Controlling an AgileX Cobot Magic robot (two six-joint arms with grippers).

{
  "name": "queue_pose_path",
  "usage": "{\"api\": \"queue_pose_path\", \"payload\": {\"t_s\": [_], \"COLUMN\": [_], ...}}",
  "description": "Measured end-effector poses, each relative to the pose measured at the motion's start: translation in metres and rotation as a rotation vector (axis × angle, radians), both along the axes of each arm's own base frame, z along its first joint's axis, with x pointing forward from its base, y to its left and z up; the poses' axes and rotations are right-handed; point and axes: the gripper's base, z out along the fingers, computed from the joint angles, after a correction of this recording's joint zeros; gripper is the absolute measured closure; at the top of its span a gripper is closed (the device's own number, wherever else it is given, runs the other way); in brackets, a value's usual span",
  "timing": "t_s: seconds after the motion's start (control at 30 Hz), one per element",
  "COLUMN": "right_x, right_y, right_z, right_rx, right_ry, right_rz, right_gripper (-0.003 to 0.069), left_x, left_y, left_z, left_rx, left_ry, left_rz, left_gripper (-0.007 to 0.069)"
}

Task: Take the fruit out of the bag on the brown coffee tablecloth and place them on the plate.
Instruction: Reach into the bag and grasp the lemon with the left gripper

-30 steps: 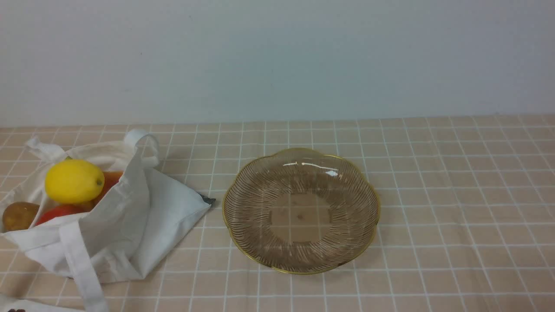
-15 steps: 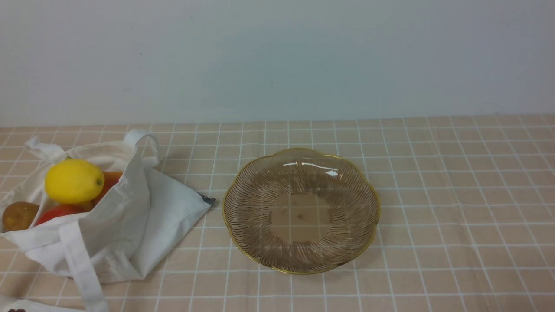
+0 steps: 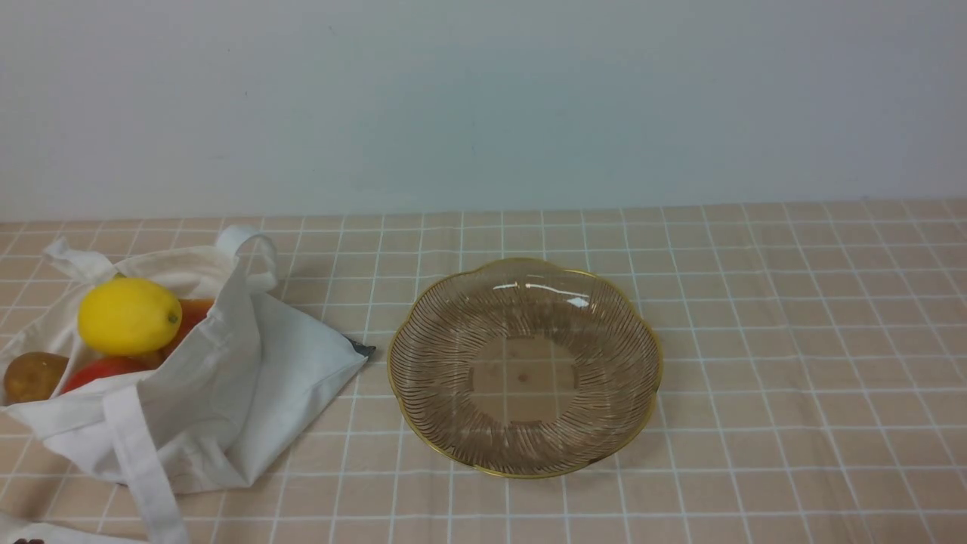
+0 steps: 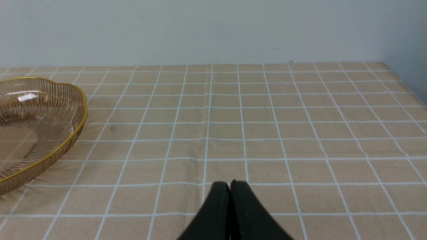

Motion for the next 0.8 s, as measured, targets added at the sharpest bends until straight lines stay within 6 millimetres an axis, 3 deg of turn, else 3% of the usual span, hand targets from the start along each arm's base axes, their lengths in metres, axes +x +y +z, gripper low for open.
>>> {"api": "queue_pose_path", "payload": {"t_s": [0.1, 0.33, 0.57, 0.67, 0.73, 0.8], "right_x": [0.0, 0.0, 0.0, 0.0, 0.0, 0.0], "right_y": [0.0, 0.0, 0.0, 0.0, 0.0, 0.0], "right_z": [0.0, 0.0, 0.0, 0.0, 0.0, 0.0], "right_rx": [0.0, 0.0, 0.0, 0.0, 0.0, 0.0], "right_ry": [0.0, 0.0, 0.0, 0.0, 0.0, 0.0], "right_rz": [0.0, 0.0, 0.0, 0.0, 0.0, 0.0], "right_gripper": [0.0673, 0.0673, 0.0673, 0.0673, 0.0673, 0.0673], "left_x": [0.001, 0.004, 0.004, -0.001, -0.003, -0.005], "left_y": [0.0, -0.004, -0.002, 0.003, 0.004, 0.003], "left_z": [0.001, 0.019, 0.036, 0.058, 0.068, 0.098], "left_rx": [0.0, -0.304, -0.425, -0.46, -0.482, -0.516], "left_ry": [-0.018, -0.216, -0.396, -0.643, -0.694, -0.706], "left_rz": [-0.001, 0.014, 0.023, 0.027, 0.023, 0.006], "left_gripper": [0.0632, 0.0632, 0.0632, 0.0632, 0.0632, 0.0632]}}
